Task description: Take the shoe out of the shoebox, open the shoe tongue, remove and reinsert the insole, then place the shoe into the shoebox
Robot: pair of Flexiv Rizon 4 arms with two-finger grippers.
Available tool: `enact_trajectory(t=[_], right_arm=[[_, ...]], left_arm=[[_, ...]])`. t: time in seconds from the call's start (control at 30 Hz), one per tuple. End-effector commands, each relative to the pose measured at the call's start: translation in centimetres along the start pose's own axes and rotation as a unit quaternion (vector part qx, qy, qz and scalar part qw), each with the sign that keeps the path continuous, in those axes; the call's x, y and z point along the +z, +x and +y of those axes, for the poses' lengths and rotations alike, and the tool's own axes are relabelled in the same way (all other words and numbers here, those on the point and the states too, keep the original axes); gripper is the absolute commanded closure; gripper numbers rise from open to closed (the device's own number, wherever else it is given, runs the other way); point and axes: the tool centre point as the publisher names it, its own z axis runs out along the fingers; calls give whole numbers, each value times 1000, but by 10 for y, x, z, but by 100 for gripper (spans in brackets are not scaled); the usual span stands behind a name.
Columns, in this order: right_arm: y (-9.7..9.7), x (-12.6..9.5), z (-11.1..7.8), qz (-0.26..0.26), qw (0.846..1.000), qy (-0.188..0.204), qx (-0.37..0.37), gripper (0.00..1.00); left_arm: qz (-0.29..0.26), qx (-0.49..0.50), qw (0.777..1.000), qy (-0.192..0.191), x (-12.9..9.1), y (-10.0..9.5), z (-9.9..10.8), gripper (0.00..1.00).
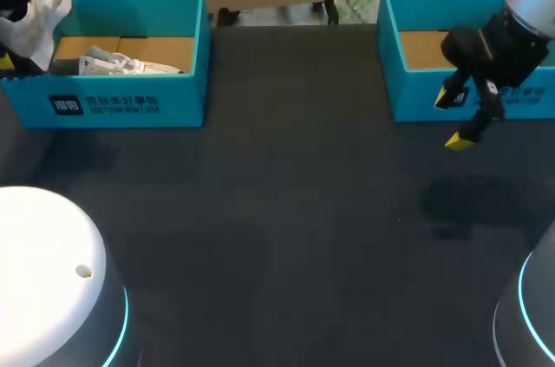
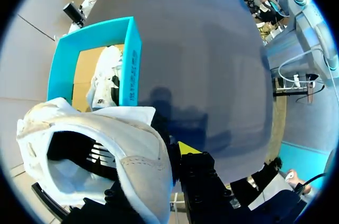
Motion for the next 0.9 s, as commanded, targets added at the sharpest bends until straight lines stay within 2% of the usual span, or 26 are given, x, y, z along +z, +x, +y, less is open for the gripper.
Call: enact_trajectory(t=[0.03, 0.47, 0.7, 0.9], right_arm=[[0, 1, 0, 0, 1000, 1, 0, 0], [0, 1, 0, 0, 1000, 1, 0, 0], [0, 1, 0, 0, 1000, 1, 0, 0], [0, 1, 0, 0, 1000, 1, 0, 0]], left_arm=[[6, 6, 1000, -5, -2, -18, 2, 100], [-3, -9, 1000, -28, 1, -78, 7, 100], [-24, -2, 999, -21, 5, -118, 10, 100], [-37, 17, 999, -15, 1, -137, 12, 100]])
